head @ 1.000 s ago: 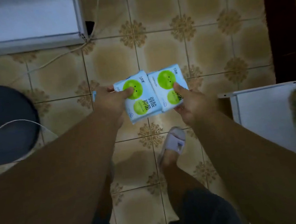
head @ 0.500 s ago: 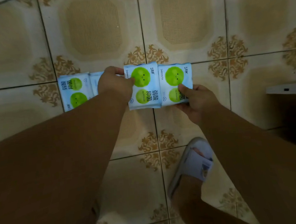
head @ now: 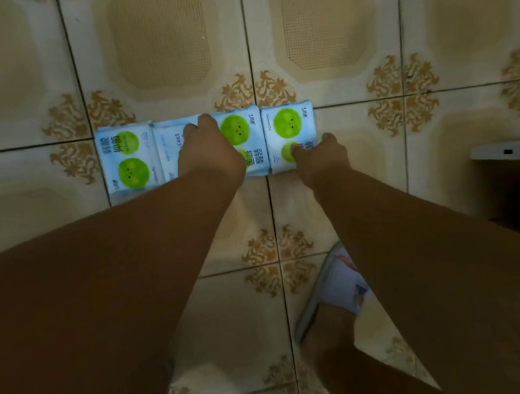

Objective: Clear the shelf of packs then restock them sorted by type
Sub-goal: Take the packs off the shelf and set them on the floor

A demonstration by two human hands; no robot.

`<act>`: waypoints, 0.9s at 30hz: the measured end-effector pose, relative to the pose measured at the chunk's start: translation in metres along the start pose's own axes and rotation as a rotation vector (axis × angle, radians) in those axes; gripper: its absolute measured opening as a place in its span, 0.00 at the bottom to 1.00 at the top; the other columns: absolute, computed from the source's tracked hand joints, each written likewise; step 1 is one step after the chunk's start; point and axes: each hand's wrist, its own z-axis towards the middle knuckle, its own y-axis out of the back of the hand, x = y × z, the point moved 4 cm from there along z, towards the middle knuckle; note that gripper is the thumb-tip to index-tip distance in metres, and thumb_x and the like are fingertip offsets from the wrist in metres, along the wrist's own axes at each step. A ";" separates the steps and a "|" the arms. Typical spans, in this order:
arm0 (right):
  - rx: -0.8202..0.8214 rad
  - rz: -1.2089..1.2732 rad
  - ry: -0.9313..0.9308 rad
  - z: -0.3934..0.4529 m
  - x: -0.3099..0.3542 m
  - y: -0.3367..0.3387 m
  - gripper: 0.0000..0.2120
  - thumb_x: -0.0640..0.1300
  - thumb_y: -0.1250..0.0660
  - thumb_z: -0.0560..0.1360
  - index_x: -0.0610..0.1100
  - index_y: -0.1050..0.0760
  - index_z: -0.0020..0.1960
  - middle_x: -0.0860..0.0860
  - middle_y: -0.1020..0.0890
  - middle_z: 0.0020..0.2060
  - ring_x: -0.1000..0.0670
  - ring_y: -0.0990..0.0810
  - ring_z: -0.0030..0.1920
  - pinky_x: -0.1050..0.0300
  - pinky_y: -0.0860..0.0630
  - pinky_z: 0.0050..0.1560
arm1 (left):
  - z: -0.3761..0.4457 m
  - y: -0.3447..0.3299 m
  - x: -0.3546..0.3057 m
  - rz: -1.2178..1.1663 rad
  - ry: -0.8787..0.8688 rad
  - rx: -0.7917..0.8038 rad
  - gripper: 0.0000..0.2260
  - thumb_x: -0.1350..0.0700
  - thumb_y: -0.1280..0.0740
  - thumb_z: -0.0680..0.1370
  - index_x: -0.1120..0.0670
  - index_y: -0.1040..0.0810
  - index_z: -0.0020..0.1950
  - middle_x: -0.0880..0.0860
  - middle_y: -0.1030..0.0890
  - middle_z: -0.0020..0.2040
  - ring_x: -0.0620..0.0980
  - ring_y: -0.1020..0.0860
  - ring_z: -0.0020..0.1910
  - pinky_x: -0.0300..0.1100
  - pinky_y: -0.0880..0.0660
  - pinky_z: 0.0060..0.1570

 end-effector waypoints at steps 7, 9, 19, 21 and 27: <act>-0.006 0.009 0.262 -0.196 0.058 0.120 0.25 0.44 0.34 0.77 0.45 0.34 0.72 0.42 0.26 0.63 0.41 0.25 0.63 0.51 0.28 0.62 | -0.176 0.131 -0.071 0.046 -0.168 0.002 0.21 0.62 0.37 0.75 0.51 0.29 0.67 0.55 0.27 0.63 0.58 0.26 0.60 0.53 0.27 0.57; -0.010 0.027 0.330 -0.264 0.080 0.171 0.24 0.41 0.35 0.77 0.46 0.33 0.72 0.42 0.27 0.63 0.42 0.26 0.63 0.51 0.29 0.62 | -0.232 0.187 -0.098 0.044 -0.232 -0.031 0.20 0.63 0.37 0.74 0.51 0.28 0.65 0.55 0.26 0.62 0.58 0.25 0.59 0.51 0.27 0.55; -0.342 0.240 0.431 -0.530 0.103 0.390 0.21 0.42 0.36 0.78 0.50 0.32 0.71 0.47 0.28 0.64 0.47 0.24 0.59 0.49 0.25 0.59 | -0.447 0.364 -0.222 0.031 -0.729 -0.042 0.15 0.60 0.35 0.76 0.51 0.25 0.62 0.51 0.23 0.58 0.53 0.24 0.53 0.47 0.26 0.54; -0.410 0.305 0.388 -0.572 0.091 0.416 0.20 0.44 0.36 0.78 0.50 0.31 0.69 0.49 0.25 0.63 0.49 0.23 0.58 0.52 0.25 0.57 | -0.487 0.380 -0.241 0.048 -0.813 -0.041 0.14 0.59 0.36 0.77 0.50 0.25 0.61 0.49 0.23 0.57 0.52 0.24 0.52 0.46 0.26 0.52; -0.776 0.429 0.391 -0.698 0.036 0.526 0.16 0.45 0.34 0.78 0.50 0.28 0.66 0.52 0.22 0.58 0.54 0.22 0.54 0.60 0.25 0.54 | -0.635 0.402 -0.313 0.003 -1.174 -0.026 0.10 0.60 0.35 0.75 0.47 0.25 0.52 0.46 0.25 0.47 0.49 0.23 0.43 0.46 0.24 0.44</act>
